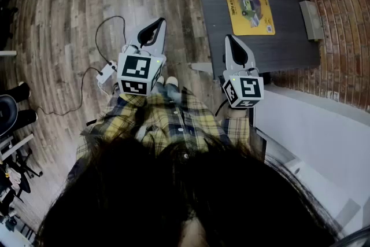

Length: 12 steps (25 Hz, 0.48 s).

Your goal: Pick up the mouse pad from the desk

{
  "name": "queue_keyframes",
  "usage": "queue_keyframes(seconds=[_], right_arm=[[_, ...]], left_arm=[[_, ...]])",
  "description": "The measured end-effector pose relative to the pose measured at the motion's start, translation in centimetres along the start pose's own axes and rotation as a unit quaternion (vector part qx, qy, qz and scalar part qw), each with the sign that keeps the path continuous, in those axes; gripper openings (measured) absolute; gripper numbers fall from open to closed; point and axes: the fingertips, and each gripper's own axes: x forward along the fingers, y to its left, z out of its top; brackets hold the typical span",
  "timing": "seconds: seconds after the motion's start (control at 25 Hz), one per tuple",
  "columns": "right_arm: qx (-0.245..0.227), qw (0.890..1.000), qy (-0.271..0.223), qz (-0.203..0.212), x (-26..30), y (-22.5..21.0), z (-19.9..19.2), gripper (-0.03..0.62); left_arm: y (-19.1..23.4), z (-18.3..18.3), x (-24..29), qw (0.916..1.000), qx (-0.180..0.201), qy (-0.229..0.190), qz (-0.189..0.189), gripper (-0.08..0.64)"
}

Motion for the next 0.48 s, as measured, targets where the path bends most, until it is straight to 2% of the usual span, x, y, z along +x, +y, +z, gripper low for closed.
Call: queue_keyframes(seconds=[0.16, 0.28, 0.36, 0.48], right_arm=[[0.012, 1.0, -0.014, 0.001, -0.6, -0.2, 0.2, 0.005], [0.028, 0.999, -0.016, 0.016, -1.1, -0.1, -0.1, 0.006], [0.037, 0.999, -0.016, 0.032, -1.2, 0.0, -0.2, 0.014], [0.041, 0.998, -0.01, 0.041, -1.0, -0.1, -0.5, 0.052]], left_arm=[[-0.1, 0.1, -0.6, 0.9999, -0.001, -0.006, 0.01, -0.002], [-0.5, -0.2, -1.1, 0.9999, -0.005, -0.007, 0.015, 0.001], [-0.6, -0.6, -1.3, 0.9998, -0.01, -0.003, 0.018, 0.074], [-0.3, -1.1, -1.6, 0.9995, -0.014, 0.002, 0.029, 0.104]])
